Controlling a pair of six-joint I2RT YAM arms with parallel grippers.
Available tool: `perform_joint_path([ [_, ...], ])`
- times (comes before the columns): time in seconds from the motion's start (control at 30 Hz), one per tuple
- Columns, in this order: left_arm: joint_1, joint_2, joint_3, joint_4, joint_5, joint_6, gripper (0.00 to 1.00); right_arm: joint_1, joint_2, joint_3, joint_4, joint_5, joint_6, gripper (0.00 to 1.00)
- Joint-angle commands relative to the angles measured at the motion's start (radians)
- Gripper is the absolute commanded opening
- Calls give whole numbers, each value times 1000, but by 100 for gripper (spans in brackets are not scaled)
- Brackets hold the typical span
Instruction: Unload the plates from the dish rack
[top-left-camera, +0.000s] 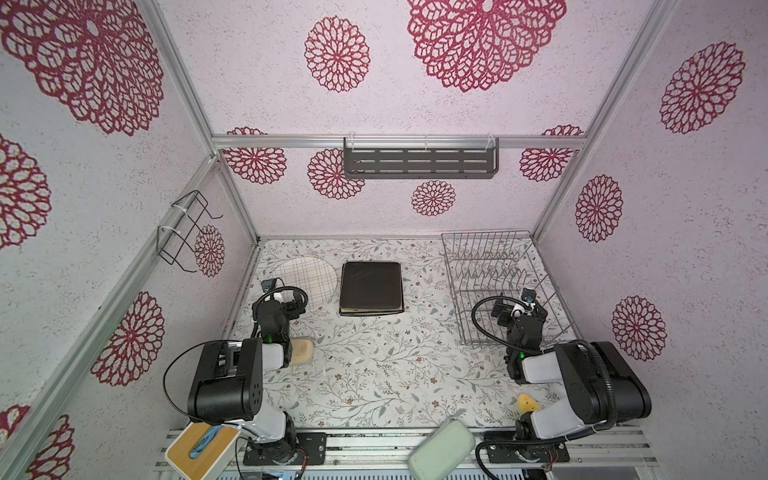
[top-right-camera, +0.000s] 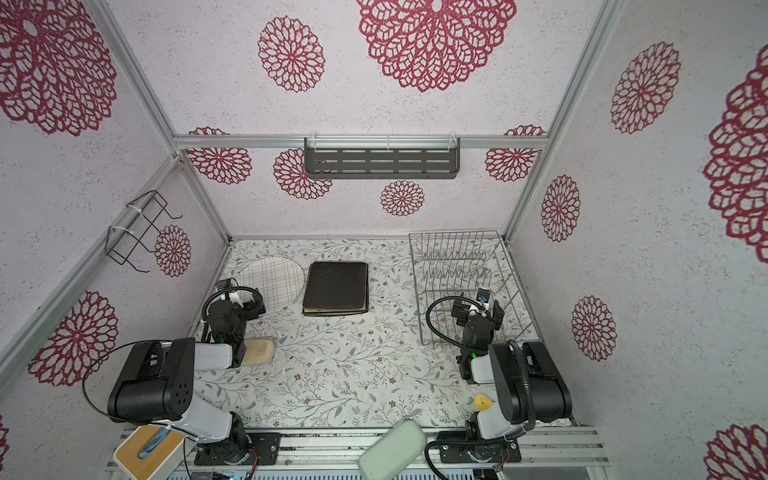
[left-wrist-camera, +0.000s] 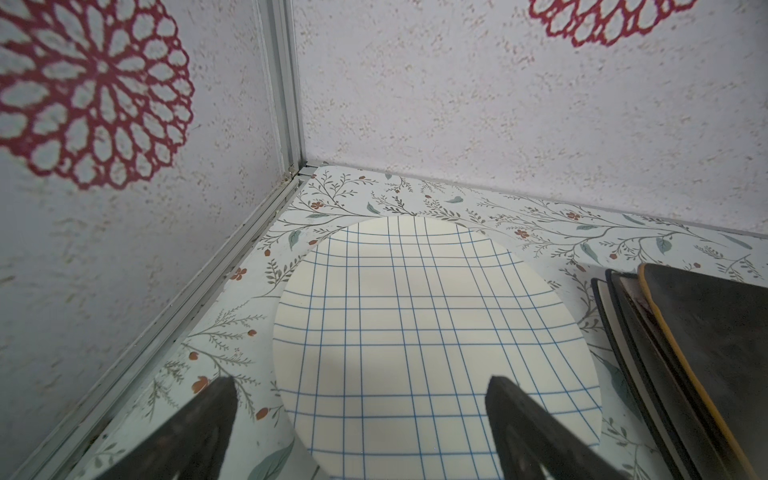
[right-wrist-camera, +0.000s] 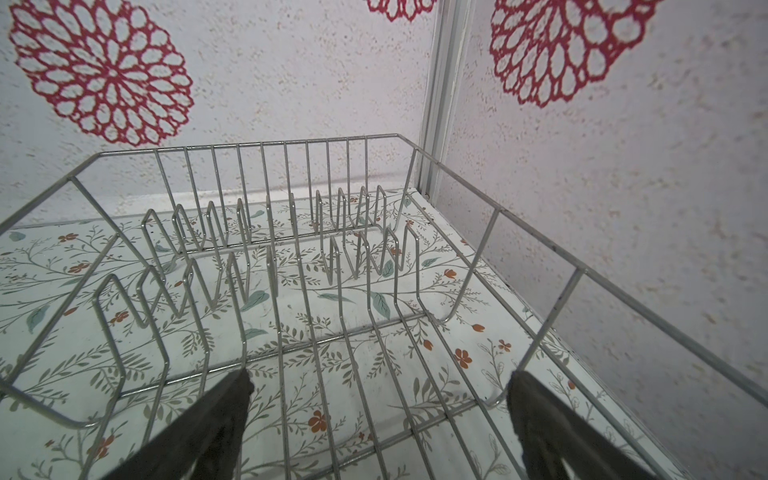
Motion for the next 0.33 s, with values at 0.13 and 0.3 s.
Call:
perform_joint_path([
  [0.13, 8, -14, 7, 1, 13, 3, 97, -10, 21, -16, -8, 20, 18, 99],
  [0.3, 8, -15, 6, 1, 12, 2, 97, -11, 19, -11, -22, 17, 23, 99],
])
